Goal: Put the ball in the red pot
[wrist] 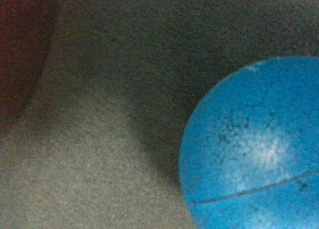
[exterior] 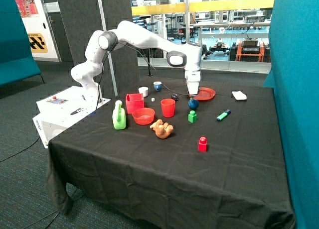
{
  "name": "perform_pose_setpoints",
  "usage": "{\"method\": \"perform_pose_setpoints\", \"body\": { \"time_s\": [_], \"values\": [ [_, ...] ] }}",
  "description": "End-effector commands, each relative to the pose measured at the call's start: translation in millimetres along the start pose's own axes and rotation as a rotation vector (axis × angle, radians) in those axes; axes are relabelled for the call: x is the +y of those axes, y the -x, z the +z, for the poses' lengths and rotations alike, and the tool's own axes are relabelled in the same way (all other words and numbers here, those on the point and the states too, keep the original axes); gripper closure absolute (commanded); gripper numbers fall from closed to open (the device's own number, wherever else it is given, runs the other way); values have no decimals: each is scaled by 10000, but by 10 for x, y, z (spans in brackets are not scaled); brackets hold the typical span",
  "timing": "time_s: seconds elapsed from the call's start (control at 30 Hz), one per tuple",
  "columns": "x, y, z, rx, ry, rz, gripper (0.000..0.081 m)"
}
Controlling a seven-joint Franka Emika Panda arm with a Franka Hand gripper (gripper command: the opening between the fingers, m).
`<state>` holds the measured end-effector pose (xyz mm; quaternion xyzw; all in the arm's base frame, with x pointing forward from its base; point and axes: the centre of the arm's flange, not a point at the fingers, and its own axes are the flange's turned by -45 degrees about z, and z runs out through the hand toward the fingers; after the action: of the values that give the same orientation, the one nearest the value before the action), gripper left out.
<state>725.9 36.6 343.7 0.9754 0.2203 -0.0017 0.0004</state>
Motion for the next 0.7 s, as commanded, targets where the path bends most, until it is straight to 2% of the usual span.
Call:
{"method": "perform_pose_setpoints", "body": {
  "time_s": [0.0,0.3,0.67],
  "values": [
    [43,-21,56,35,0,-85,141],
    [139,-29,118,35,-1,110,149],
    [59,-64,193,35,0,-47,154]
  ]
}}
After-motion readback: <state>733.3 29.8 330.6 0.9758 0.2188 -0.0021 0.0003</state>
